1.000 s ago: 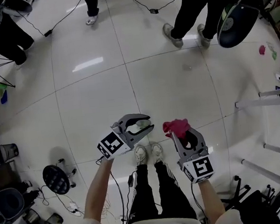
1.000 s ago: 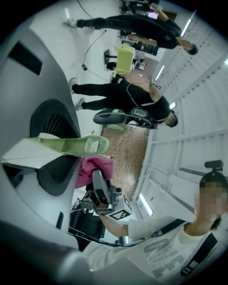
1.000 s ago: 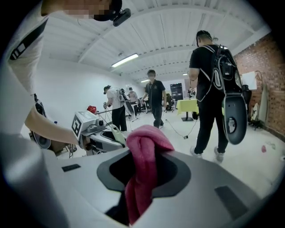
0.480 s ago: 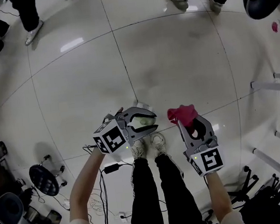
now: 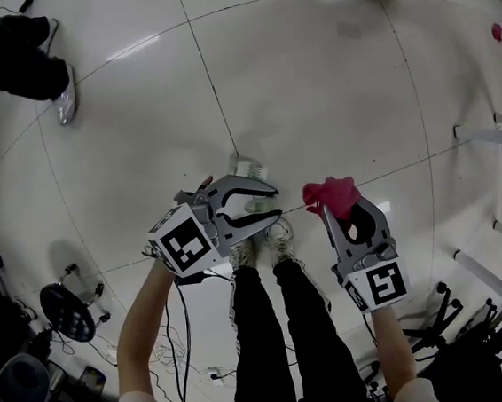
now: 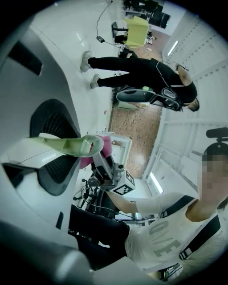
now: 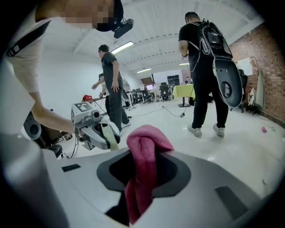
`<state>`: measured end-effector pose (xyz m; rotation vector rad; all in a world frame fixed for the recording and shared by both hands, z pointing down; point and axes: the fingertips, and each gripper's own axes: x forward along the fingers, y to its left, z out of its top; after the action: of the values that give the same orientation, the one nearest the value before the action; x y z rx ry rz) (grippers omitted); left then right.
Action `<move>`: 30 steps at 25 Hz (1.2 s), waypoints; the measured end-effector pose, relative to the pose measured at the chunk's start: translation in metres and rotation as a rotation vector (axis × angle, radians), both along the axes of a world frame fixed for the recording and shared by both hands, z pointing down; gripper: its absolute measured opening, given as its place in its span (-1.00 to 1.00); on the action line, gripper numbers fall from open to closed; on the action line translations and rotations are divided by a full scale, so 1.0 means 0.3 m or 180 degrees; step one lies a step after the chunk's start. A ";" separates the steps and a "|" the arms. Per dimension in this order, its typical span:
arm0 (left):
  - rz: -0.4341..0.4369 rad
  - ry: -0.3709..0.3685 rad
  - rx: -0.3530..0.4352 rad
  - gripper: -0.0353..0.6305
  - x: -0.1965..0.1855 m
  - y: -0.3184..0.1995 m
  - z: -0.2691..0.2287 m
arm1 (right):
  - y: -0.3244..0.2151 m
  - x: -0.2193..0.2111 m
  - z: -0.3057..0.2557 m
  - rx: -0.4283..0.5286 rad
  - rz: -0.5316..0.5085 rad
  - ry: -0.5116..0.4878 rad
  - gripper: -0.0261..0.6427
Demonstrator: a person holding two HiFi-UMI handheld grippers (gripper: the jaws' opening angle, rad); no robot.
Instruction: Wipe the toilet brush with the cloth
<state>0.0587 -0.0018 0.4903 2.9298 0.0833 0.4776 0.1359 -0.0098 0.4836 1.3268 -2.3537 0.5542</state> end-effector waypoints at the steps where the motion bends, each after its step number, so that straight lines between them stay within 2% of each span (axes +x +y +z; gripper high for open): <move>1: 0.0016 -0.0036 -0.0013 -0.54 -0.004 0.003 0.011 | 0.005 0.000 0.001 -0.0011 0.0002 0.0001 -0.64; 6: 0.0014 -0.0119 -0.0058 -0.54 -0.025 0.027 0.040 | 0.034 -0.019 -0.015 -0.0019 0.0020 -0.0054 -0.64; 11: 0.0172 -0.0241 -0.0081 -0.54 -0.016 0.051 0.116 | 0.047 -0.021 0.013 -0.0047 0.0028 -0.0063 -0.64; 15: 0.0310 -0.0425 -0.0068 -0.54 -0.001 0.059 0.198 | 0.051 -0.001 0.047 -0.0089 0.0077 -0.0055 -0.64; 20: 0.0345 -0.0677 -0.0048 -0.54 -0.062 0.085 0.303 | 0.067 -0.019 0.074 -0.0143 0.0086 -0.0054 -0.64; 25: 0.0069 -0.0629 -0.0191 -0.54 -0.054 -0.012 0.286 | 0.018 -0.001 0.051 -0.0226 0.0136 -0.0166 -0.64; 30: -0.0041 -0.0674 -0.0211 -0.54 -0.085 -0.032 0.266 | 0.004 -0.011 0.034 -0.0272 0.0122 -0.0202 -0.64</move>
<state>0.0331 -0.0114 0.5700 2.7943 0.0517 0.7639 0.1326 -0.0087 0.4937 1.3369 -2.3311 0.7099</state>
